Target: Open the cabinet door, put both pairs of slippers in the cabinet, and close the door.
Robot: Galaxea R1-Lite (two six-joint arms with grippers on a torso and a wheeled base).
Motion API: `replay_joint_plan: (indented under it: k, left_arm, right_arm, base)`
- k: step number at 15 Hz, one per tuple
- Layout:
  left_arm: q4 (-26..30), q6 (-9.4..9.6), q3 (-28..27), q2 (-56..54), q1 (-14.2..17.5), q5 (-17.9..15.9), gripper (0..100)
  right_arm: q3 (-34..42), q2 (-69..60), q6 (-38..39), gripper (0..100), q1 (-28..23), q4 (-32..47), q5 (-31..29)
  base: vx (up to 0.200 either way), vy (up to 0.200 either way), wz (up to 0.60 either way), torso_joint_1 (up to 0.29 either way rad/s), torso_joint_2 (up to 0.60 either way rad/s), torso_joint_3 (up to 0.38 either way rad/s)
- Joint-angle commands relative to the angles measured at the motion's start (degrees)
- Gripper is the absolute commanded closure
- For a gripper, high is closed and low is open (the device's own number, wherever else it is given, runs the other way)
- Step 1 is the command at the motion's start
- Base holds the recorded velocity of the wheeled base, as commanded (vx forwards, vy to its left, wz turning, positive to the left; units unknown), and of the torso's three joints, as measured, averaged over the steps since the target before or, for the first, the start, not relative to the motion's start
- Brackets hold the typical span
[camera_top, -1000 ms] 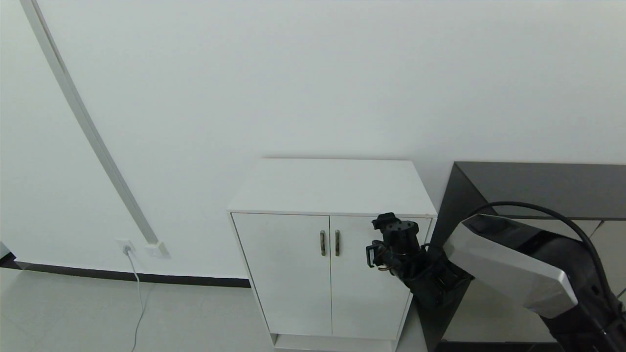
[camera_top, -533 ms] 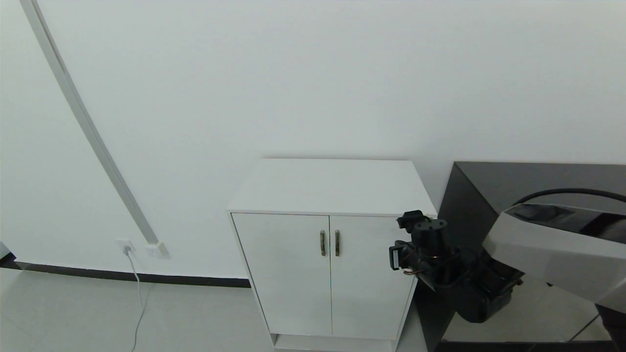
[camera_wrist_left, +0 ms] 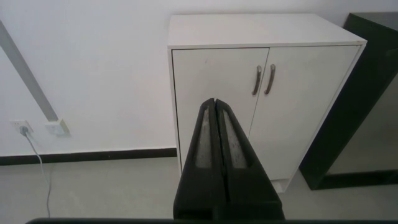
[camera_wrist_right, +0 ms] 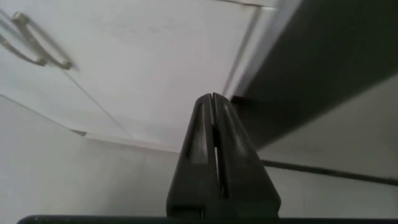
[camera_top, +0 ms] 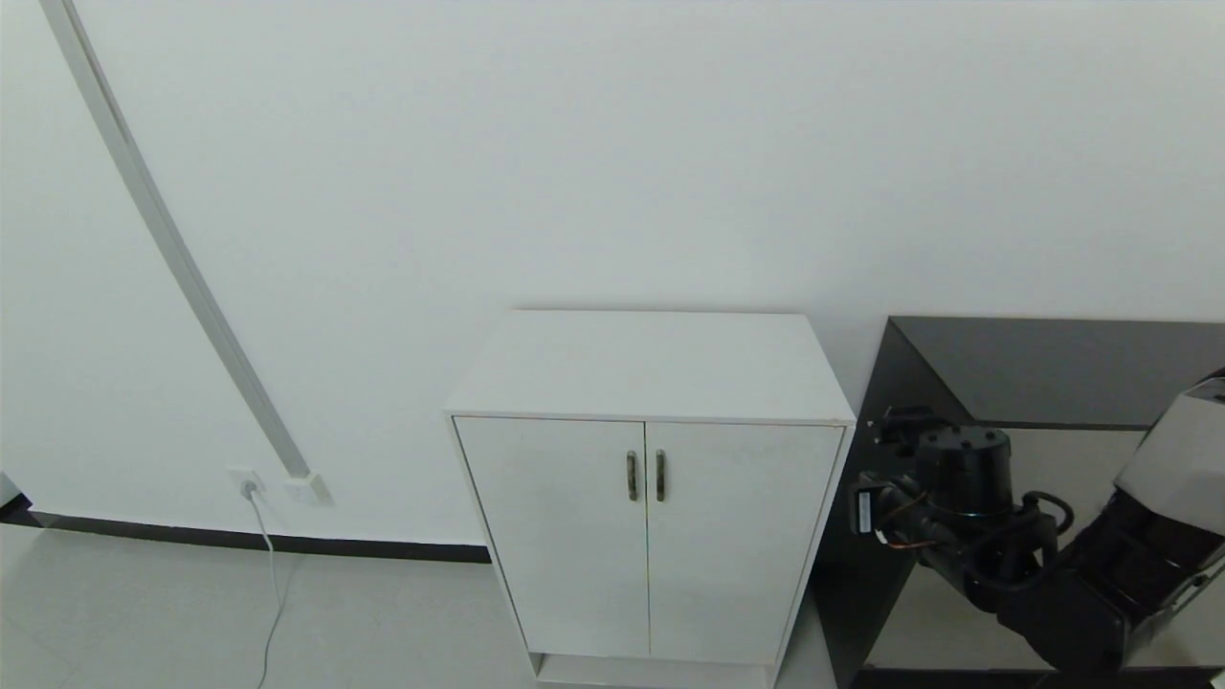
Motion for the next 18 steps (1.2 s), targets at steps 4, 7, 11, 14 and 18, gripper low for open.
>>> replay_joint_plan:
  k: [4,7,11,14,18]
  left_arm:
    - [0.0,0.00,0.0,0.1,0.0,0.0,100]
    - [0.0,0.00,0.0,0.1,0.0,0.0,100]
    - [0.0,0.00,0.0,0.1,0.1,0.0,100]
    - [0.0,0.00,0.0,0.1,0.0,0.0,100]
    - [0.0,0.00,0.0,0.1,0.0,0.1,100]
  right_arm:
    - [11.9,-12.3,-0.1,100,-1.9,-0.3,-0.9]
    - [17.6,-18.5,-0.7,100,-3.9,-0.2,-0.9]
    - [22.6,-24.6,-0.9,100,-5.1,-0.2,-0.9]
    - [29.2,-34.8,-3.7,100,-5.8,0.1,-0.9]
    - [33.5,-46.2,-3.9,100,-6.8,5.6,-0.5]
  base:
    - [0.000,0.000,0.00,0.000,0.00,0.000]
    - [0.000,0.000,0.00,0.000,0.00,0.000]
    - [0.000,0.000,0.00,0.000,0.00,0.000]
    - [0.000,0.000,0.00,0.000,0.00,0.000]
    - [0.000,0.000,0.00,0.000,0.00,0.000]
